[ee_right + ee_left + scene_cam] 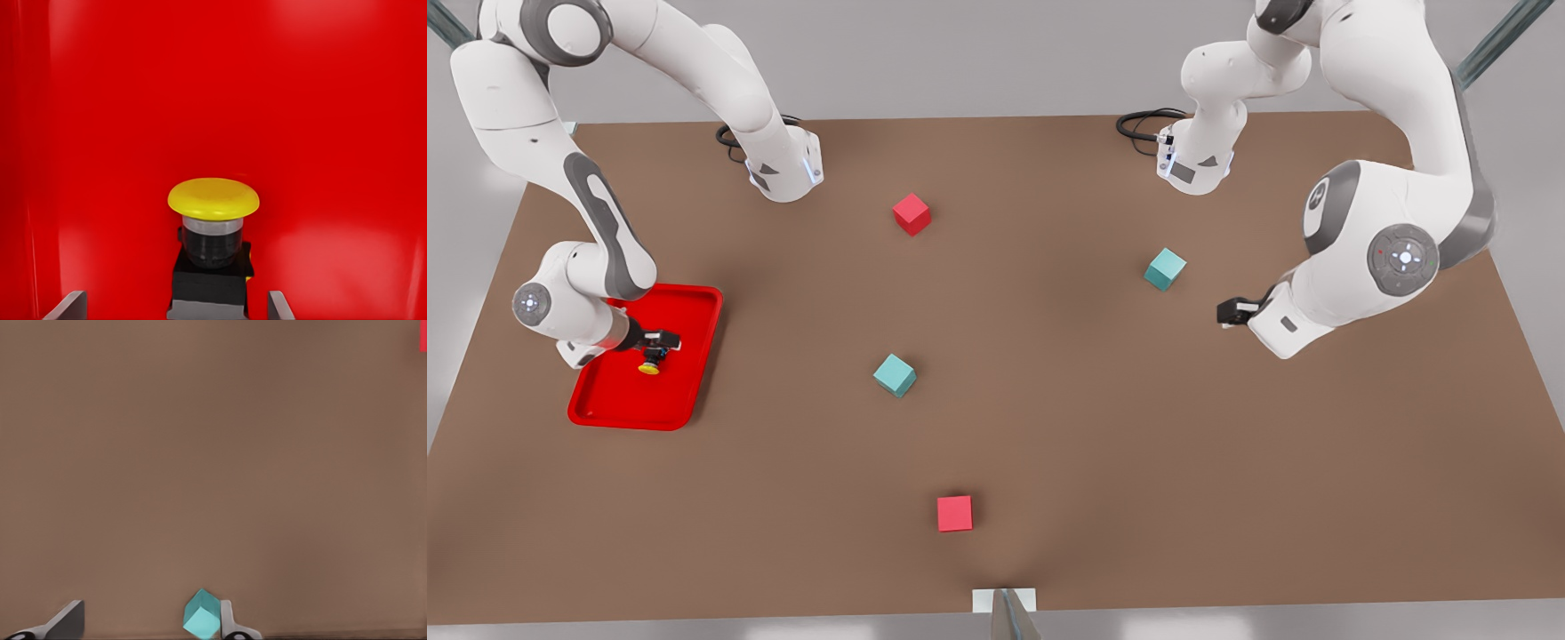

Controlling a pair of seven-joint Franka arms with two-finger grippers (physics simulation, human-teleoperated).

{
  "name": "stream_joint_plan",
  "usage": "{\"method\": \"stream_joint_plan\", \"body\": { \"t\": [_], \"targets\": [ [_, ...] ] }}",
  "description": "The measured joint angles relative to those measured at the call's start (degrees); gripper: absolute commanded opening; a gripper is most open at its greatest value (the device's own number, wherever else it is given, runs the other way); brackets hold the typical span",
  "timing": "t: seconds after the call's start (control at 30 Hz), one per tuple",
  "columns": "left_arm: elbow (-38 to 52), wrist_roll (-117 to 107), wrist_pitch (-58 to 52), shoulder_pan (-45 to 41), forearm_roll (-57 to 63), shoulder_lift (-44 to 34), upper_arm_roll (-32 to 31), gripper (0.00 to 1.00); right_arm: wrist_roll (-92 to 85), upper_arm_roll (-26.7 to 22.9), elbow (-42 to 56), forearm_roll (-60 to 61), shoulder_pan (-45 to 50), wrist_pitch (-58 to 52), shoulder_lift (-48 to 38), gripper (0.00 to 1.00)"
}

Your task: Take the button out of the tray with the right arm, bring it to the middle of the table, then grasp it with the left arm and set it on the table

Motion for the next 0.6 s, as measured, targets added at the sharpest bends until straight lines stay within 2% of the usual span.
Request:
{"method": "stream_joint_plan", "body": {
  "t": [0.2, 0.57, 0.6],
  "targets": [
    [0.59, -0.26, 2.53, -2.89, 0.06, 8.09, -0.12, 1.0, 0.07, -0.05, -0.55, -1.24, -0.68, 0.82, 0.73, 1.0],
    [0.44, -1.73, 5.74, -2.62, 0.15, 10.33, 0.05, 1.0, 0.22, -0.17, -1.04, -1.96, -1.29, 1.69, 1.93, 1.0],
    [0.51, -1.83, 5.84, -2.67, 0.15, 10.39, 0.06, 1.0, 0.24, -0.19, -1.03, -1.99, -1.25, 1.74, 2.0, 0.98]
  ]
}}
